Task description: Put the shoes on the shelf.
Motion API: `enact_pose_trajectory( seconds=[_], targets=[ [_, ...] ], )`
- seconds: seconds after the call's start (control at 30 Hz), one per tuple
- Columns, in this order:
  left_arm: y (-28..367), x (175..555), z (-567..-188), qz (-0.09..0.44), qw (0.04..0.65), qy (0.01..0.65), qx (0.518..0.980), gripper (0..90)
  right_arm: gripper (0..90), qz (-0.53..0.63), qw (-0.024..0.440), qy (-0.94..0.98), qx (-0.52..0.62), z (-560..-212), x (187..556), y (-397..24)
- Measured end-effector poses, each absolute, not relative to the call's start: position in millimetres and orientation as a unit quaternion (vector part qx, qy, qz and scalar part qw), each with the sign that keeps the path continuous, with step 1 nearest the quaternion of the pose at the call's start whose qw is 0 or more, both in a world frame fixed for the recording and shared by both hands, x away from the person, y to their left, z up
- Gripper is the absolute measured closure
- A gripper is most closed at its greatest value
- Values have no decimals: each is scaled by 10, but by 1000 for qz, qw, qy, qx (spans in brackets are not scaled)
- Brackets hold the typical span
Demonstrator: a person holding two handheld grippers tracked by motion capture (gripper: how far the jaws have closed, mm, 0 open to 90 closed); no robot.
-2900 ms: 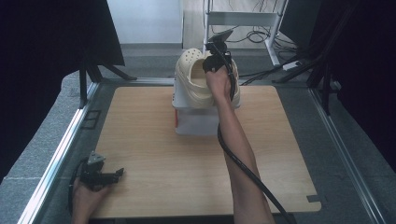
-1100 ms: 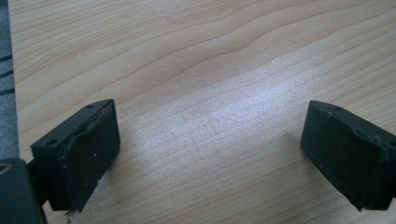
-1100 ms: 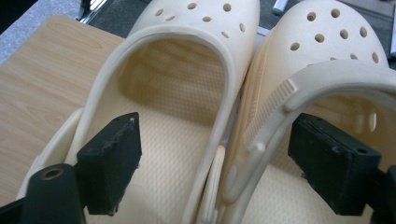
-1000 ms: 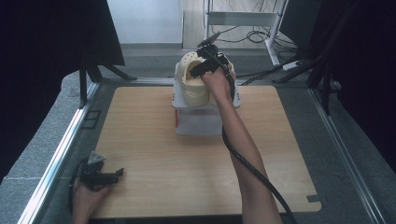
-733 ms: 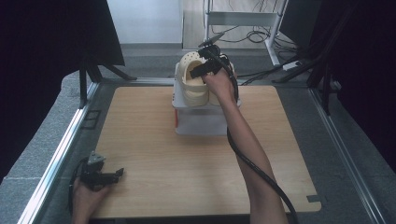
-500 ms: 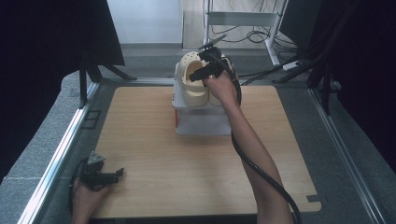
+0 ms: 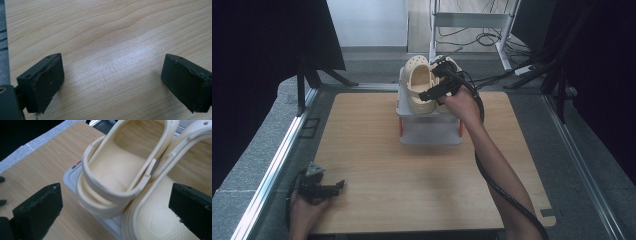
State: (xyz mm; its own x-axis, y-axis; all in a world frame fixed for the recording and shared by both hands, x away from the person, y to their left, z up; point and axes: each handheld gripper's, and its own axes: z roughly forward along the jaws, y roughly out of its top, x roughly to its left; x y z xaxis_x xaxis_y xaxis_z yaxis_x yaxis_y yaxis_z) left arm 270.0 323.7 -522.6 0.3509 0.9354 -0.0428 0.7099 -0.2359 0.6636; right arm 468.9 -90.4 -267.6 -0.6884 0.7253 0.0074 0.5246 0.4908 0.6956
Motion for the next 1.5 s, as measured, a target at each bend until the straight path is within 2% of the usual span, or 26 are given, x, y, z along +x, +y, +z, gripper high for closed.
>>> enact_pose_trajectory(
  seconds=[0.27,0.7,1.5],
  targets=[
    [3237,2702,-5225,187,303,538,764,49,0,354,129,858,350,-2702,4447,-1092],
    [3233,2702,-5226,188,302,539,763,49,0,342,138,872,322,-2907,3965,-1379],
    [3214,2694,-5225,183,304,523,774,50,0,355,146,862,332,-3390,3586,-2051]
  ],
)
